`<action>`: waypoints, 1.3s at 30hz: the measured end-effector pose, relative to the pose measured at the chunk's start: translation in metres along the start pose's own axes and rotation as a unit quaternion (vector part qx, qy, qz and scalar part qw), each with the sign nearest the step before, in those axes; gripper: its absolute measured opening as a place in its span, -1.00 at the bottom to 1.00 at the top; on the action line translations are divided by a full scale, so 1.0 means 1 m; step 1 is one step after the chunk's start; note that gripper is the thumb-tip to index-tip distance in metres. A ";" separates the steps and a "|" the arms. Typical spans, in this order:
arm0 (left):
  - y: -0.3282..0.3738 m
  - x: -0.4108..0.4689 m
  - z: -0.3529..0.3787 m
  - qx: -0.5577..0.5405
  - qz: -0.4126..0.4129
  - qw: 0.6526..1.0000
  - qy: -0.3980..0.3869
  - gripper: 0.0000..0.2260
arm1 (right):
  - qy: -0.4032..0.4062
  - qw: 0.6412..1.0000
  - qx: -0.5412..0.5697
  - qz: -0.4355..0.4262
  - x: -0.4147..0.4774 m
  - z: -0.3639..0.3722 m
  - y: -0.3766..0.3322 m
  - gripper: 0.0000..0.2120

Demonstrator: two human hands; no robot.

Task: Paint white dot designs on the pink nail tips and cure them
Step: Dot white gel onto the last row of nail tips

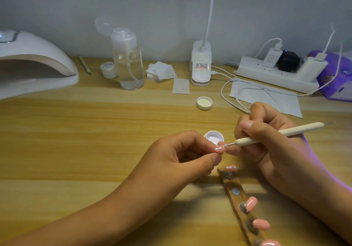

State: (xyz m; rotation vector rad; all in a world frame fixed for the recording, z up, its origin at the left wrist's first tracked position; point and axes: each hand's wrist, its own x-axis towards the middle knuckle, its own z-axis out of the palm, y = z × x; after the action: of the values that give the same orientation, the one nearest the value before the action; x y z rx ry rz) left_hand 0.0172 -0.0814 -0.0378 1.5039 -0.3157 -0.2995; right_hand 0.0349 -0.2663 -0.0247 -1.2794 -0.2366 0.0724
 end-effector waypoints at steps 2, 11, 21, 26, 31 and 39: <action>0.000 0.000 0.000 0.000 0.001 1.000 0.001 -0.93 | -0.004 1.000 0.001 -0.002 0.000 0.000 0.000 -0.74; 0.000 -0.001 0.001 -0.007 -0.001 1.000 0.008 -0.91 | 0.031 0.999 0.040 -0.006 0.005 -0.003 -0.001 -0.74; 0.003 -0.013 0.007 0.085 0.081 0.993 0.001 -0.91 | 0.073 0.997 0.035 -0.002 0.010 -0.011 -0.002 -0.73; 0.009 -0.016 0.010 0.261 0.202 0.944 0.023 -0.97 | 0.068 0.997 0.033 -0.002 0.010 -0.013 -0.001 -0.75; 0.007 -0.019 0.011 0.329 0.226 0.917 0.021 -0.97 | 0.068 0.997 0.034 -0.004 0.011 -0.014 -0.001 -0.72; 0.001 -0.010 0.019 0.410 0.208 0.888 -0.032 -0.82 | 0.067 0.997 0.031 -0.003 0.012 -0.014 0.000 -0.72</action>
State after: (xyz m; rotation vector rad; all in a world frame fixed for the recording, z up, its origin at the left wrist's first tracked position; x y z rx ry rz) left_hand 0.0012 -0.0950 -0.0367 2.1953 -0.8830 0.1654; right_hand 0.0501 -0.2773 -0.0272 -1.2174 -0.1215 -0.0116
